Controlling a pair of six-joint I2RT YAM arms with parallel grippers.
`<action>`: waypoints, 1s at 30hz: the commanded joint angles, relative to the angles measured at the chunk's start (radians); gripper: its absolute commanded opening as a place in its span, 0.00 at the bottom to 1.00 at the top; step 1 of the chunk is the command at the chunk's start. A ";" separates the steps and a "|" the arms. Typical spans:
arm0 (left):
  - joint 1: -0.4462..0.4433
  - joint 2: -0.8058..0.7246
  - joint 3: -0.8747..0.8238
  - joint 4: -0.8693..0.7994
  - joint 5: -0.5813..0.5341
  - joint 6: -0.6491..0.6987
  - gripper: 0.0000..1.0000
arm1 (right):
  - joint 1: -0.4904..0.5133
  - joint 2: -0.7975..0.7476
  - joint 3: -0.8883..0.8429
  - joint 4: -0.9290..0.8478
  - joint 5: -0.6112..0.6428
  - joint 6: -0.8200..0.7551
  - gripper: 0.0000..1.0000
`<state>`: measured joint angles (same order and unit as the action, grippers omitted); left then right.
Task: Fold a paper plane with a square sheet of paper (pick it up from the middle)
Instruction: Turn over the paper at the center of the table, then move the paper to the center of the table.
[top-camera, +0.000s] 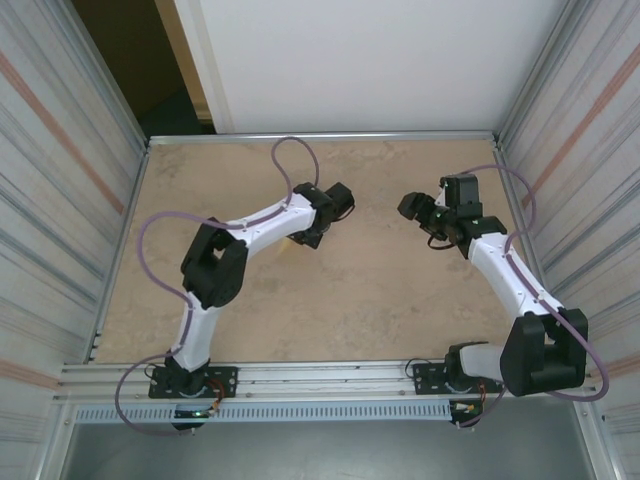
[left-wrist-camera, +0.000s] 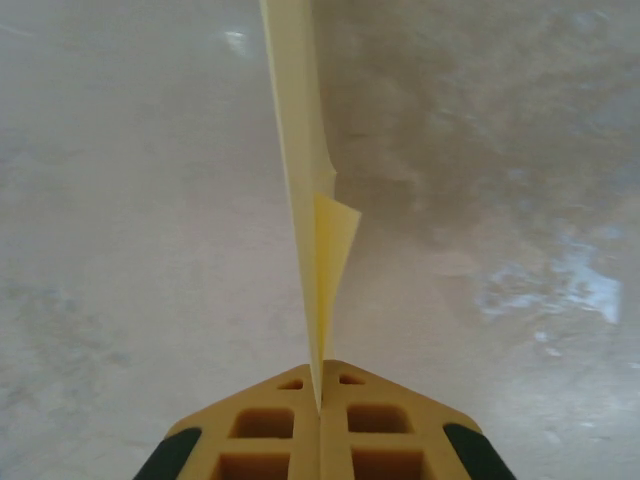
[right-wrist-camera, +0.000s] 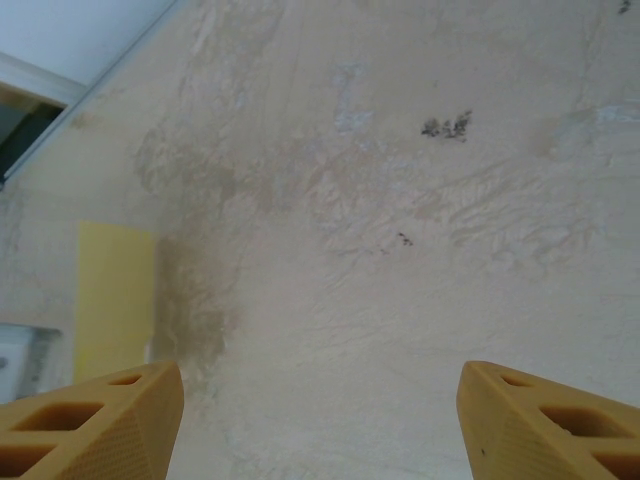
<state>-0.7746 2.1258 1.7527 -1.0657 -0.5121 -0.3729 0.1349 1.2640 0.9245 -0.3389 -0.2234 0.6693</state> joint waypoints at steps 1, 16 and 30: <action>0.006 0.021 0.032 0.033 0.201 -0.040 0.09 | -0.010 -0.023 -0.023 -0.022 0.025 0.013 0.72; 0.203 -0.259 -0.387 0.687 1.005 -0.216 0.57 | 0.045 0.065 -0.009 0.039 -0.100 0.015 0.71; 0.484 -0.587 -0.812 0.841 0.946 -0.372 0.73 | 0.472 0.535 0.242 0.173 -0.161 0.141 0.51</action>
<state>-0.3248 1.5864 1.0016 -0.2527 0.4473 -0.6930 0.5735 1.7287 1.1110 -0.1989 -0.3428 0.7544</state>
